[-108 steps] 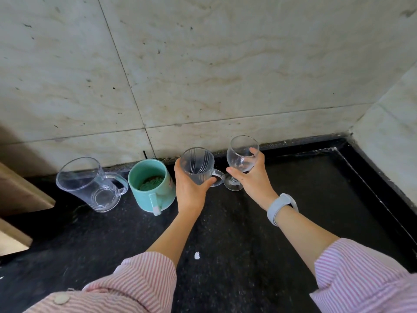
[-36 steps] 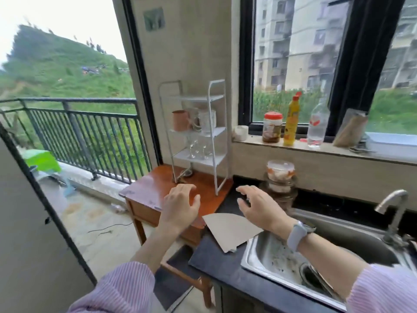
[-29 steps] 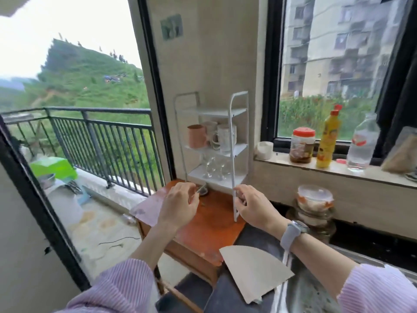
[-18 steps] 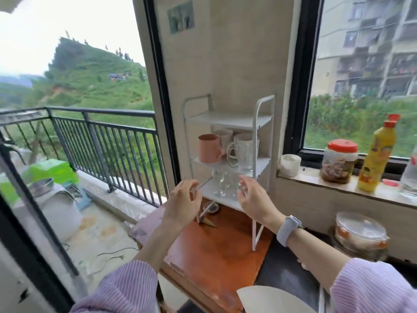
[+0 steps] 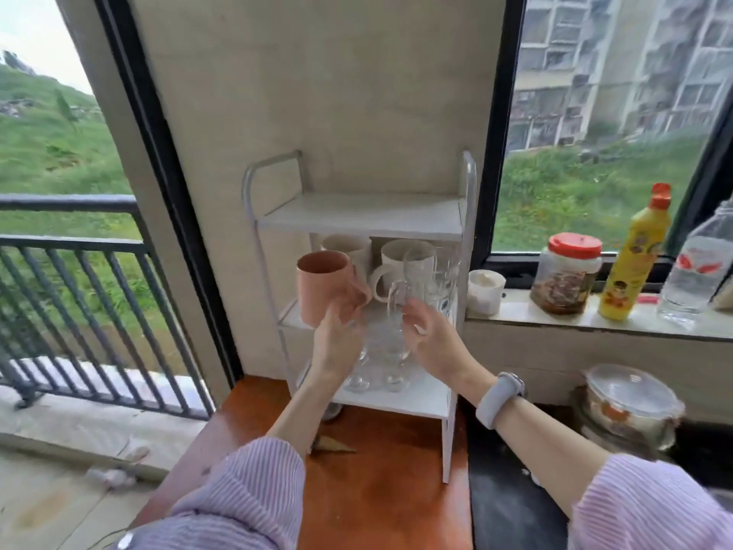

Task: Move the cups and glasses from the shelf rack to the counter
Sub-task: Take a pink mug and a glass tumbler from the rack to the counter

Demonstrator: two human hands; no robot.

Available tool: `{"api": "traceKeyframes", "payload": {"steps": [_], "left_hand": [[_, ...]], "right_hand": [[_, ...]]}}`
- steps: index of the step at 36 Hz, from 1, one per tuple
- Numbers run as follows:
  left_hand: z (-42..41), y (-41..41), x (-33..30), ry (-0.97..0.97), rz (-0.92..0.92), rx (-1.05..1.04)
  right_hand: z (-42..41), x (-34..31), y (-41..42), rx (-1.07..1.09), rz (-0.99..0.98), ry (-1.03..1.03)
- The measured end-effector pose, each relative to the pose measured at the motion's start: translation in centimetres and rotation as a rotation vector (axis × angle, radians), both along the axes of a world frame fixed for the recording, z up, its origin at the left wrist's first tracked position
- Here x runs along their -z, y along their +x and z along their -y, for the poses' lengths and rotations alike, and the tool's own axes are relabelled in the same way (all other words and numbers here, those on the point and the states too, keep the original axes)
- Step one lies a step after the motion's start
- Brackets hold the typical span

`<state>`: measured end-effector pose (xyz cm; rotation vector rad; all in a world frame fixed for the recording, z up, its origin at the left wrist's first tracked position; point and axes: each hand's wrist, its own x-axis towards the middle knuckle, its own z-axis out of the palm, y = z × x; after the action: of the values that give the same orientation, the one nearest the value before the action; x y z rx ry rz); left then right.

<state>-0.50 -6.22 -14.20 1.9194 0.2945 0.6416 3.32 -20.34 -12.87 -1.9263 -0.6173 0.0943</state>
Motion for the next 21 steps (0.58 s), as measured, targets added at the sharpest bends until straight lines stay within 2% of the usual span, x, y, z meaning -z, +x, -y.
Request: {"api": "traceKeyframes", "payload": {"steps": [2, 8, 11, 16, 21], "left_hand": [[0.0, 1.1, 0.3, -0.029, 0.036, 0.041], [0.0, 2.5, 1.3, -0.006, 0.078, -0.018], [0.2, 3.1, 1.3, -0.006, 0.047, 0.003], [0.2, 3.7, 0.0, -0.125, 0.023, 0.085], [-0.2, 3.1, -0.2, -0.14, 0.034, 0.028]], "right_hand": [[-0.5, 0.2, 0.5, -0.006, -0.035, 0.061], [-1.3, 0.1, 1.0, -0.032, -0.204, 0.206], [-1.3, 0.0, 1.0, -0.013, -0.204, 0.221], [-0.9, 0.1, 0.9, -0.006, -0.196, 0.197], [-0.4, -0.1, 0.6, -0.005, -0.28, 0.238]]}}
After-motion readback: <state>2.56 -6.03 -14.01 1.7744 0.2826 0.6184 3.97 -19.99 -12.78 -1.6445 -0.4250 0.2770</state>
